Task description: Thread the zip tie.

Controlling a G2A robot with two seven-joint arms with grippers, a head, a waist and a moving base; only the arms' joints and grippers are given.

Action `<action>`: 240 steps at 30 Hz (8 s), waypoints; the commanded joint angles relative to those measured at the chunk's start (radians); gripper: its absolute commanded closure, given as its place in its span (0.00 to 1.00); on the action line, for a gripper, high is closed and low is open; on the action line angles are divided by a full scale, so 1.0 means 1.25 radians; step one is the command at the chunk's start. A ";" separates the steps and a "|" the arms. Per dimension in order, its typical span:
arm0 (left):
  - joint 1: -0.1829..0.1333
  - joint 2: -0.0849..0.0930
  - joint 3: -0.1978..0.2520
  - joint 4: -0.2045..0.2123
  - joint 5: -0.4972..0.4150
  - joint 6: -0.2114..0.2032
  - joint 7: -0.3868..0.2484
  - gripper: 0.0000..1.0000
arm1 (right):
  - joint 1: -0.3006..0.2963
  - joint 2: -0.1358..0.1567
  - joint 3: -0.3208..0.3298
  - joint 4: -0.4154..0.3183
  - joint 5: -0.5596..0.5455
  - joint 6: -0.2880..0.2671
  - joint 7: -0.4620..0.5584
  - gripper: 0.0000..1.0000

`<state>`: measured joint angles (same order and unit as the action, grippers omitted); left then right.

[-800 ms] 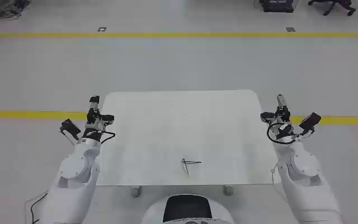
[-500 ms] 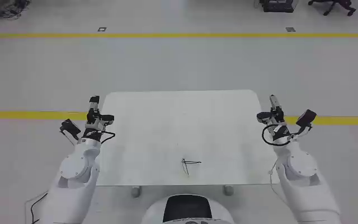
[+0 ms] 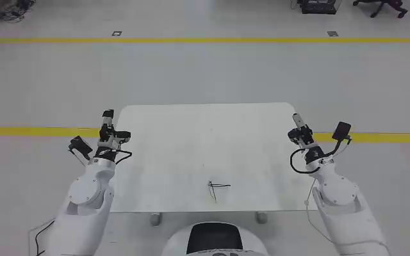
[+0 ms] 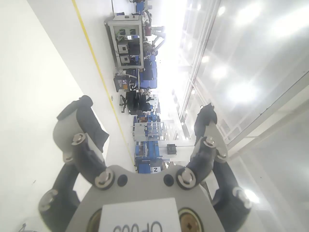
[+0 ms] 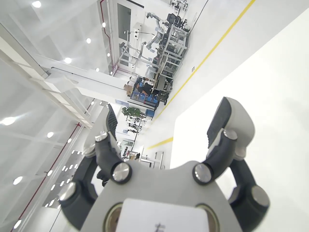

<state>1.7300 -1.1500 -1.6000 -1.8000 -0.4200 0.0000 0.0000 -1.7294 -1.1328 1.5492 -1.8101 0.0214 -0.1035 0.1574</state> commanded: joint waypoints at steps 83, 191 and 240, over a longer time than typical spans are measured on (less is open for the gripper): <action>0.000 0.000 0.000 0.000 0.000 0.000 0.000 0.00 | 0.252 0.036 -0.304 -0.006 -0.830 -0.189 0.610 0.00; 0.000 0.000 0.000 0.000 0.000 0.000 0.000 0.00 | 0.455 -0.020 -0.786 0.130 -0.826 0.116 0.739 0.00; 0.000 0.000 0.000 0.000 0.000 0.000 0.000 0.00 | 0.428 -0.046 -0.784 0.148 -0.867 0.195 0.715 0.00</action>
<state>1.7300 -1.1500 -1.6000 -1.8000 -0.4200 0.0000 0.0000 -1.1945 -1.1886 0.5682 -1.6271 -1.0611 0.1376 1.0438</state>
